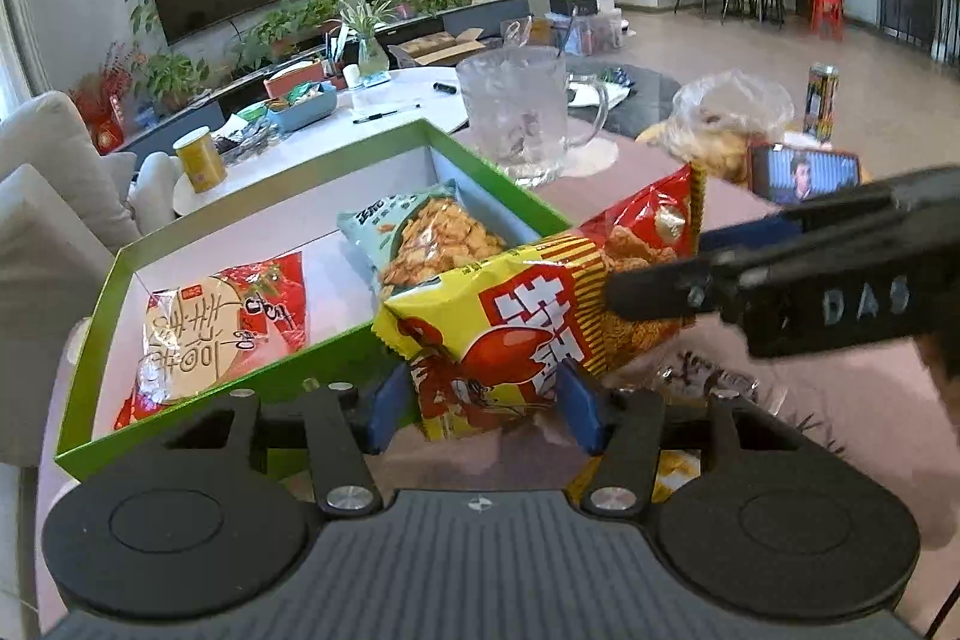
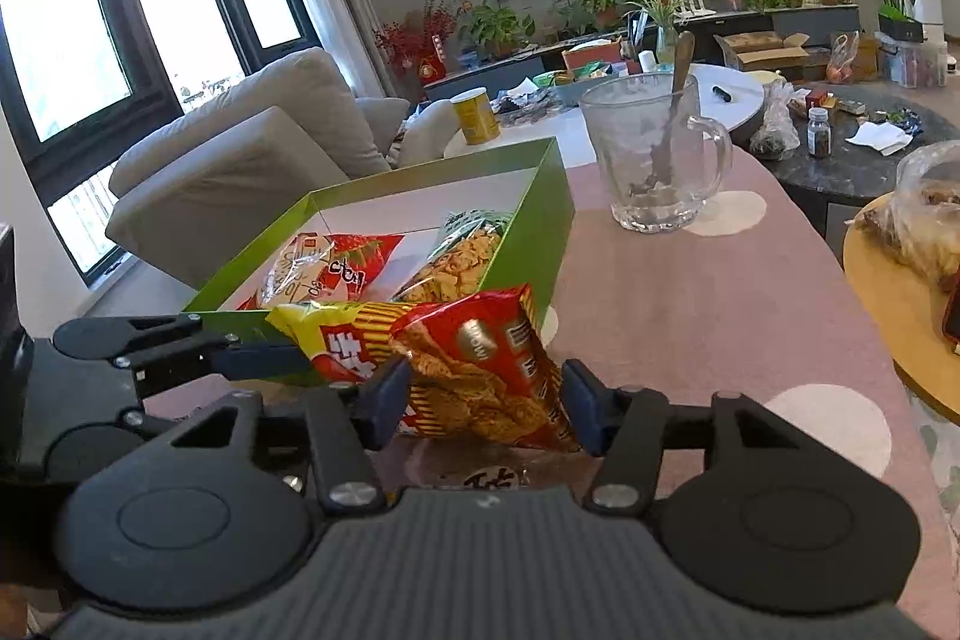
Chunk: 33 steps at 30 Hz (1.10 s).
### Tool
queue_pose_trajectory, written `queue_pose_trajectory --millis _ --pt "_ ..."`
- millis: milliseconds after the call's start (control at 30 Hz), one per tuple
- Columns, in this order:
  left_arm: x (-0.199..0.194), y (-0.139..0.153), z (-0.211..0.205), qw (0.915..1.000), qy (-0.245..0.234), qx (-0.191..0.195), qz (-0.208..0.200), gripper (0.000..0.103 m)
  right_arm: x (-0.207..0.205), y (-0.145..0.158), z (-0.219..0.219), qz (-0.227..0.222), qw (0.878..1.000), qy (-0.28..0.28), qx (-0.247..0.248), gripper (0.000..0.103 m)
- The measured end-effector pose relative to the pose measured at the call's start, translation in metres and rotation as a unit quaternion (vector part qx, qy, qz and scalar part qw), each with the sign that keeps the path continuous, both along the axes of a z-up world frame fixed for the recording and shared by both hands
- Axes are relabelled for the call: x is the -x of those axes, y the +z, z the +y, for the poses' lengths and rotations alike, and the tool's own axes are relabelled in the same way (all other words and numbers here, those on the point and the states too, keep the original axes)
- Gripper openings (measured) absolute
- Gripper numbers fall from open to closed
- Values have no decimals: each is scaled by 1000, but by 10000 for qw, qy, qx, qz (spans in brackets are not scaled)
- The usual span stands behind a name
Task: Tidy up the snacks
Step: 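Carry the chip bag over the green box with the right gripper while the left grips it too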
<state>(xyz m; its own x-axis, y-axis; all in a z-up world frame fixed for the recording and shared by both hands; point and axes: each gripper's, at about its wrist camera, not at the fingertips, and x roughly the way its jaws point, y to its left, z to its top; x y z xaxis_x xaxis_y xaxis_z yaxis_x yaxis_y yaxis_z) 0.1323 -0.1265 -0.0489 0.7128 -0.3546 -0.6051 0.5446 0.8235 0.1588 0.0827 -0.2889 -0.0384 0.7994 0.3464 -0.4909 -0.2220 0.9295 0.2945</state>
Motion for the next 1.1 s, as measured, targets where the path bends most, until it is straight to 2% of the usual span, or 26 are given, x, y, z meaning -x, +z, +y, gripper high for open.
queue_pose_trajectory --millis 133,267,433,633,767,1100 --pt "12 17 6 9997 28 115 -231 51 10 12 7 -208 9997 32 125 60" --pt "22 38 13 9982 53 250 -548 51 17 30 10 -443 9990 41 38 60" --pt "18 57 23 9965 184 330 -742 51 14 51 19 -758 9970 153 15 60" --pt "-12 69 31 9954 475 329 -766 51 -18 57 27 -773 9962 377 -114 60" --pt "-39 69 30 9952 691 262 -636 52 -35 56 34 -873 9949 494 -97 60" --pt "-110 63 23 9951 755 113 -636 52 -93 50 33 -726 9963 384 -251 60"
